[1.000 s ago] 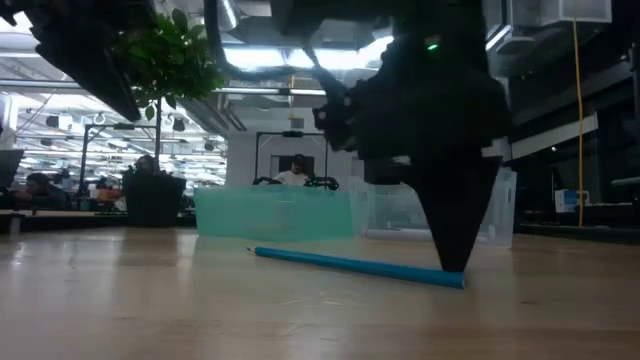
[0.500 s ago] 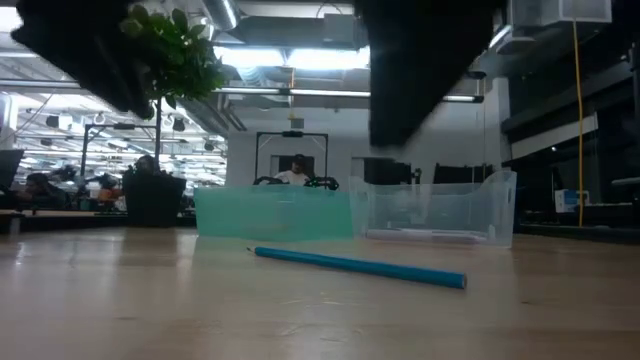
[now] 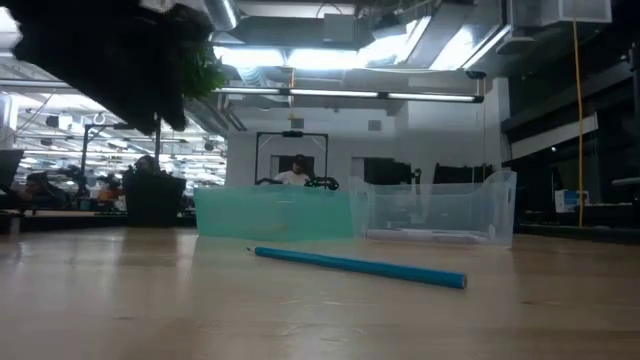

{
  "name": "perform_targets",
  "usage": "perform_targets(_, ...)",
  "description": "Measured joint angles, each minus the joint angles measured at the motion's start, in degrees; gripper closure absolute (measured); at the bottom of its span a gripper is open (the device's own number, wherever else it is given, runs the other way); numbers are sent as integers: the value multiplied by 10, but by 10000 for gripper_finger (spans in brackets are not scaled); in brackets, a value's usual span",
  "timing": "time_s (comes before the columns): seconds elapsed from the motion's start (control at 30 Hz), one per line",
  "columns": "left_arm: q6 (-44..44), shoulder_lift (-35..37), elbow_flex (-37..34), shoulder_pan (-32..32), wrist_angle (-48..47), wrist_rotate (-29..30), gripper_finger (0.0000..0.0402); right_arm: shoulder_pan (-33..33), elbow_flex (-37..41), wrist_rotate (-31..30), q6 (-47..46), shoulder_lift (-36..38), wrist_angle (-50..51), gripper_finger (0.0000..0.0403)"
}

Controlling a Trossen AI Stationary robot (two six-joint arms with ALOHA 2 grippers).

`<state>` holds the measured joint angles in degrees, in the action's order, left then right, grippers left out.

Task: Sort pens & pencils
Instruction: Put the blue pencil into the blue bin

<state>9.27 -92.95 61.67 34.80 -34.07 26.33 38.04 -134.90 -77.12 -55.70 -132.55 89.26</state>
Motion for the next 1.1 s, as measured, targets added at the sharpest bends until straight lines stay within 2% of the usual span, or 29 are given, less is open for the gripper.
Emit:
perform_targets(0.1, -41, -37, 29, -13, 1, -4, 286, -11, 3, -45, 25, 22, 8, 254)
perform_targets(0.3, -96, -92, 70, -43, 4, -35, 286, -36, 3, -59, 84, 83, 7, 254)
perform_targets(0.63, -180, -121, 89, -52, 47, -53, 286, -64, 3, -108, 114, 196, 7, 254)
perform_targets(0.83, -209, -121, 89, -81, 72, -98, 286, -98, 3, -102, 116, 233, 7, 254)
perform_targets(1.1, -234, -121, 89, -114, 81, -154, 286, -135, 3, -75, 177, 237, 2, 254)
